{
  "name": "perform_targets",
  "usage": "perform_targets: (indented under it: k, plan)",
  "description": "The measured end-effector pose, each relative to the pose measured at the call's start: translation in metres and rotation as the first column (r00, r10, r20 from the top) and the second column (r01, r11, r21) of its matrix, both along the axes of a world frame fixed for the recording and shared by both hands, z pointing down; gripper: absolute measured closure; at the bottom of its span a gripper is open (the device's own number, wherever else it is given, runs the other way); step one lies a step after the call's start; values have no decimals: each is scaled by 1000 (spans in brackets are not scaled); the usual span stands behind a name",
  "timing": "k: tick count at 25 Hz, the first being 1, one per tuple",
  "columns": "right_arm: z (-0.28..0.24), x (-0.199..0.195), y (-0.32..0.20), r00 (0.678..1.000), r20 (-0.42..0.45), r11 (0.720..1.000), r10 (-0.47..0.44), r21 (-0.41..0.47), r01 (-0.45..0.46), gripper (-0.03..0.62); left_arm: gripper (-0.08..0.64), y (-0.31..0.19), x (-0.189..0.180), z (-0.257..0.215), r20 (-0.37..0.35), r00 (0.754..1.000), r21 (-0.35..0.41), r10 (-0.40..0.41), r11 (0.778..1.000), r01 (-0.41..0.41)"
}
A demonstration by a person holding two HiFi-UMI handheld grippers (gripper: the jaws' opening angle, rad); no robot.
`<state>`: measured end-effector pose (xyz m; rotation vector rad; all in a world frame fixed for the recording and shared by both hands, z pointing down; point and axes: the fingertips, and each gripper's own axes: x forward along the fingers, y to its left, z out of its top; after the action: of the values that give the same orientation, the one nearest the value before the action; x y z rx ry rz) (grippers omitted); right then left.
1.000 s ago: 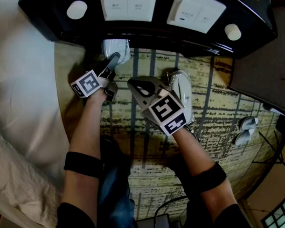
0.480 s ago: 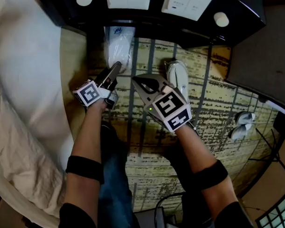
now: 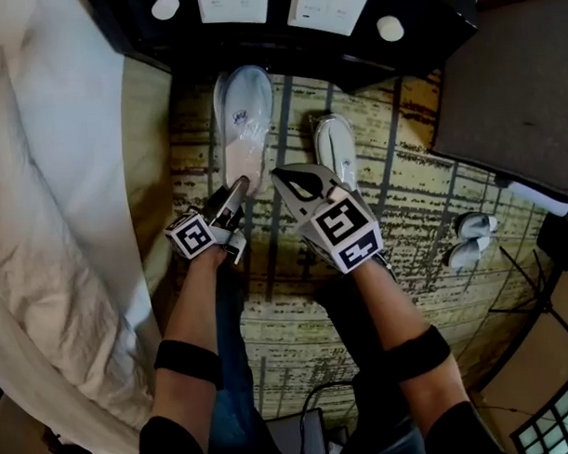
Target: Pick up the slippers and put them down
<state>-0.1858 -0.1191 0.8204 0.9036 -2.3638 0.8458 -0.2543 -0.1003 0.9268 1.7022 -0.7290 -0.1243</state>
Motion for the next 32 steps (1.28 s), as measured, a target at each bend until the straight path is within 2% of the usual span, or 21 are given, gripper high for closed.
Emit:
perform_targets:
  k: [3, 7, 10, 13, 16, 21, 23, 27, 29, 32]
  plan:
    - [4, 11, 9, 1000, -1, 1000, 19, -8, -19, 594, 453, 25, 4, 12, -5, 1000, -37, -6, 999, 6]
    - [21, 21, 14, 999, -3, 999, 39, -17, -39, 594, 453, 43, 13, 32, -26, 1000, -49, 7, 999, -8]
    - [38, 26, 20, 999, -9, 999, 36, -24, -37, 594, 453, 56, 16, 58, -12, 1000, -90, 14, 996, -15]
    - [54, 28, 25, 999, -17, 999, 37, -31, -37, 594, 451, 63, 18, 79, -30, 999, -109, 10, 994, -14]
    - [65, 26, 31, 999, -20, 999, 30, -36, -30, 594, 451, 71, 13, 98, -15, 1000, -121, 1, 993, -3]
    - [71, 29, 30, 1000, -23, 999, 21, -39, -22, 594, 451, 75, 11, 108, -20, 1000, -153, -15, 988, 12]
    - [69, 30, 30, 999, -26, 999, 24, -37, -25, 594, 447, 79, 10, 112, 2, 1000, -179, -16, 984, 16]
    - [63, 31, 31, 999, -31, 999, 24, -29, -25, 594, 431, 86, 6, 123, 100, 995, -218, 9, 976, 13]
    - [61, 32, 28, 999, -31, 999, 24, -25, -25, 594, 428, 86, 7, 125, 118, 993, -236, 10, 972, 18]
    - [59, 35, 26, 999, -33, 999, 29, -20, -30, 594, 391, 93, 5, 138, 162, 987, -305, 21, 952, 30]
